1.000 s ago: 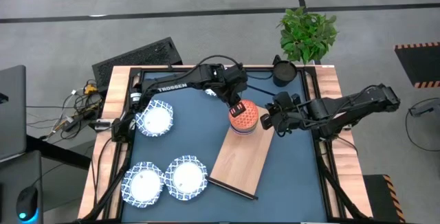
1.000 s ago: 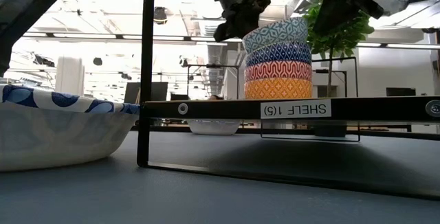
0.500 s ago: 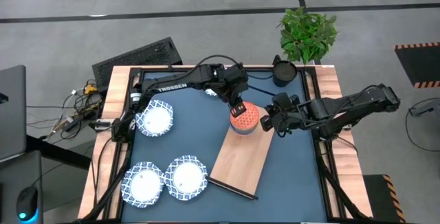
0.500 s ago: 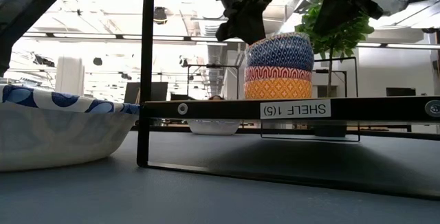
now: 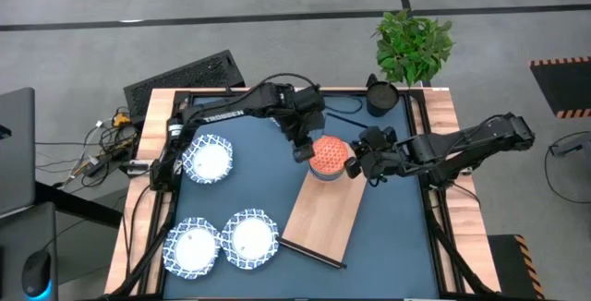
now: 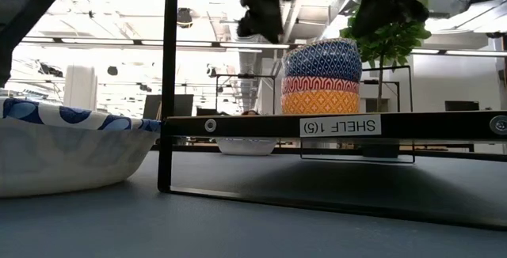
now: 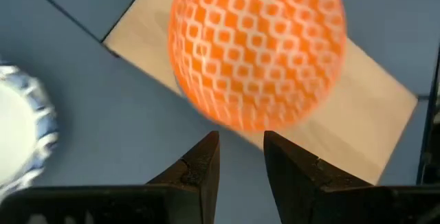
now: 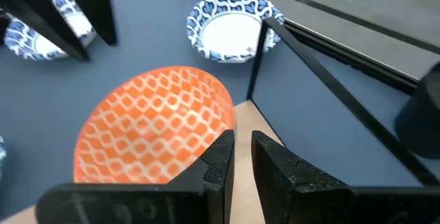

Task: Place and stack bowls onto a shelf
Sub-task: Adjust the stacked bowls on the shelf

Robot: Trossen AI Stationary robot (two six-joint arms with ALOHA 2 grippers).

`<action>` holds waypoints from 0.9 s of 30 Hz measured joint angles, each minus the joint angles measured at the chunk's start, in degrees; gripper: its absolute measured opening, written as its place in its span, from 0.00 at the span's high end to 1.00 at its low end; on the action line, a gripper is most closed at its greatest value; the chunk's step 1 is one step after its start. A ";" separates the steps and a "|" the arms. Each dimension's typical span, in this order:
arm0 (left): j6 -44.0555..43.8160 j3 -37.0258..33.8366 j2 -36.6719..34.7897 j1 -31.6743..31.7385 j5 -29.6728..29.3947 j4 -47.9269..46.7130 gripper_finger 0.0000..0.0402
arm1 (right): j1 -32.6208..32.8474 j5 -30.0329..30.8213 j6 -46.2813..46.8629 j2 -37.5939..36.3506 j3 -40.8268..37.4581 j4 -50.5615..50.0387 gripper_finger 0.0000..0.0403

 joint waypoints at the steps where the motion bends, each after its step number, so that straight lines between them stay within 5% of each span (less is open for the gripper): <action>1: 0.66 0.00 -1.03 -0.44 -0.99 -0.69 0.76 | 0.00 0.30 0.01 0.33 0.01 0.56 0.80; 11: 2.58 0.02 -8.31 -10.23 -12.17 0.08 0.76 | -2.86 0.66 -0.04 5.37 -0.04 2.97 0.80; 27: 0.14 0.02 -8.53 -25.12 -30.74 -2.62 0.76 | -3.04 -1.77 1.39 7.04 0.03 4.89 0.80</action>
